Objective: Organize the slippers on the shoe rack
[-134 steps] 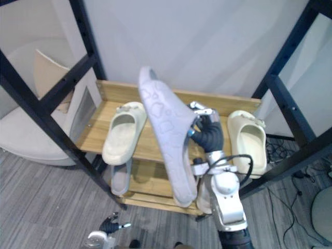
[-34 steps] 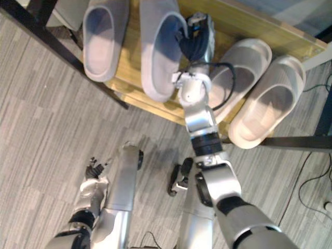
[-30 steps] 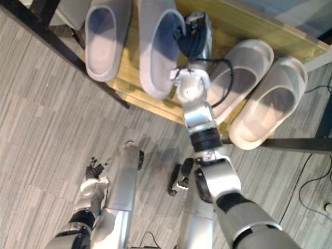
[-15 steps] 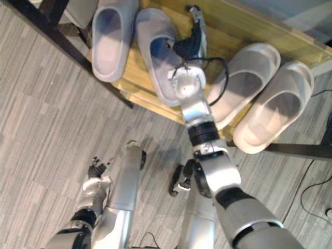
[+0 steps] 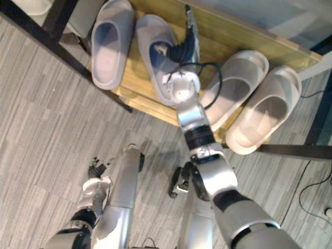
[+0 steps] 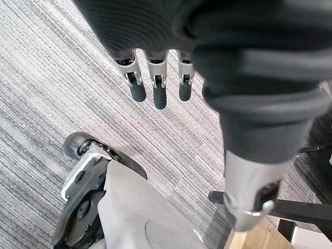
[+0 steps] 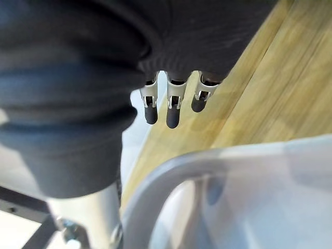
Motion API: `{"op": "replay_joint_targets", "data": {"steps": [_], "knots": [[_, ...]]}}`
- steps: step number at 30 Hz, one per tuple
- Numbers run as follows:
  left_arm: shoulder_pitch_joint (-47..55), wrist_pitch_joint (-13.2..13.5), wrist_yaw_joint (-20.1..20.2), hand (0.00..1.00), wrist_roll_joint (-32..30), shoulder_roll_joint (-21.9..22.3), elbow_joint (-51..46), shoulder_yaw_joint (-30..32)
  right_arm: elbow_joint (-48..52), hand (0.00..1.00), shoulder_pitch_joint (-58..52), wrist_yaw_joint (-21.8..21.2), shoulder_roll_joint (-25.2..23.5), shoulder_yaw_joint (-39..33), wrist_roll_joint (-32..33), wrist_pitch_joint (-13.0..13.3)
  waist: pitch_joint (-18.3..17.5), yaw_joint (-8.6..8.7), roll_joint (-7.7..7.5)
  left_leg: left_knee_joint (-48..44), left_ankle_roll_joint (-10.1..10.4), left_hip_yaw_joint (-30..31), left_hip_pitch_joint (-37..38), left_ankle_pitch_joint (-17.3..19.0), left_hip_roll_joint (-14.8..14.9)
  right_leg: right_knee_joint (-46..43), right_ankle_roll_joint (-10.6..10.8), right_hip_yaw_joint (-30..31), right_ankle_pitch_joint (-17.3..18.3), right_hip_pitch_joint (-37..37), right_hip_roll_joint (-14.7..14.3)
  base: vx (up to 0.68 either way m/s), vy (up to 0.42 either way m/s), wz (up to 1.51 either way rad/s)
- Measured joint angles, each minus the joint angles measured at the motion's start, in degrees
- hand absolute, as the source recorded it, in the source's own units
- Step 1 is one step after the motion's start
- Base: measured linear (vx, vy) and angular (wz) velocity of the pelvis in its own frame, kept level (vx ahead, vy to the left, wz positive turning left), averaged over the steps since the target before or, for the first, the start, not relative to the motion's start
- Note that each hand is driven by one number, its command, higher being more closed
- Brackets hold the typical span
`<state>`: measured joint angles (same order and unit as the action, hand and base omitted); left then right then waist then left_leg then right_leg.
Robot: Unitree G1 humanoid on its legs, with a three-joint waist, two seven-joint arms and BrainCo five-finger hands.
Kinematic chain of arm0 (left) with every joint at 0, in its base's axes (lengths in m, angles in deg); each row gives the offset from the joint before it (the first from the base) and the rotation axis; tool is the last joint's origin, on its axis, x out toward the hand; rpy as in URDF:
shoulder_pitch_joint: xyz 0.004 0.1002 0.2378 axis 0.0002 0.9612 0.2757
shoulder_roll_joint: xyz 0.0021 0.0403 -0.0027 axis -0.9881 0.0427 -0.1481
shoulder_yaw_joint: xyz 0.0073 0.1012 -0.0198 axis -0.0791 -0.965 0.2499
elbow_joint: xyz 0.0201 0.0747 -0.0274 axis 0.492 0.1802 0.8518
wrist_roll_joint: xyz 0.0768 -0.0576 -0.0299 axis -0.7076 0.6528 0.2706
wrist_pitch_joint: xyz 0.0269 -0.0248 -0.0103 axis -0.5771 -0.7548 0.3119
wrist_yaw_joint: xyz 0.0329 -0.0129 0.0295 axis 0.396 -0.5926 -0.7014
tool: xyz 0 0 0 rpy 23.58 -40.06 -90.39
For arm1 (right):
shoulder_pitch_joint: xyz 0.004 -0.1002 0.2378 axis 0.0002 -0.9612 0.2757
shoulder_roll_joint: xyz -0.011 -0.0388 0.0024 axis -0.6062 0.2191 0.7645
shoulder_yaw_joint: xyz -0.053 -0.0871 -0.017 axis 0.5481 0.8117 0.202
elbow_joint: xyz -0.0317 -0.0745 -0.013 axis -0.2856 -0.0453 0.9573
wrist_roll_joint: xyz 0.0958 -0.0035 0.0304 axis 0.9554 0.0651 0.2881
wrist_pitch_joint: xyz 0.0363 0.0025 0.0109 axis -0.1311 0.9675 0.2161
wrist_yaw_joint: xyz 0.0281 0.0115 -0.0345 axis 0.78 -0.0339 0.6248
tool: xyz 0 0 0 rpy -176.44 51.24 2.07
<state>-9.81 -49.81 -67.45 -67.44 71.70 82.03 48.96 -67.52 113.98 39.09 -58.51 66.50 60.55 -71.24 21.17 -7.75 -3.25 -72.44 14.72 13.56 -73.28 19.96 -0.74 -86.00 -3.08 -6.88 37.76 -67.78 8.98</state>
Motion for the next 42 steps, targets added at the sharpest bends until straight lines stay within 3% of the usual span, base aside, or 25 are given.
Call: {"op": "replay_joint_targets", "data": {"steps": [9,18,25,33,42], "knots": [[0.4,-0.1,0.0,0.00,-0.1,0.1,-0.3,0.2,9.4,0.00,-9.2,0.0,-1.6,-0.1,0.0,0.9,0.0,0.62,0.02,0.5,-0.6,-1.0,2.7,0.3,0.9,1.0,0.9,0.2,0.4,2.8,-0.1,0.00,0.001,-0.02],[0.5,-0.8,0.0,0.00,-1.2,0.1,-0.3,1.0,12.4,0.00,-16.8,-0.8,-5.3,-0.1,0.7,1.8,0.0,1.15,0.02,0.8,-0.8,-2.0,3.6,0.4,1.3,1.4,0.8,0.8,0.2,3.7,-0.2,0.01,-0.002,0.00],[0.5,-1.2,0.1,0.00,-1.2,0.3,-0.3,2.0,13.1,0.00,-21.5,-2.5,-6.7,-0.1,7.1,3.3,0.0,1.33,0.03,0.9,-1.0,-2.1,3.8,0.4,1.3,1.6,1.5,0.8,0.4,3.9,-0.2,0.00,0.000,0.00],[0.5,-1.4,0.2,0.00,-1.8,0.4,-0.3,2.1,13.1,0.00,-22.8,-6.3,-8.1,0.3,20.4,7.5,0.1,1.32,0.06,1.2,-1.0,-2.1,3.8,0.4,1.3,1.9,1.4,0.7,0.4,4.0,-0.2,0.00,0.000,0.00],[0.0,-2.1,-0.1,0.00,-2.4,0.4,-0.3,2.4,13.1,0.00,-23.5,-8.7,-10.1,7.2,33.2,10.0,1.1,1.22,0.44,1.2,-1.1,-2.0,4.4,0.5,1.4,2.2,1.8,0.4,0.6,5.1,-0.2,0.00,0.000,0.00]]}}
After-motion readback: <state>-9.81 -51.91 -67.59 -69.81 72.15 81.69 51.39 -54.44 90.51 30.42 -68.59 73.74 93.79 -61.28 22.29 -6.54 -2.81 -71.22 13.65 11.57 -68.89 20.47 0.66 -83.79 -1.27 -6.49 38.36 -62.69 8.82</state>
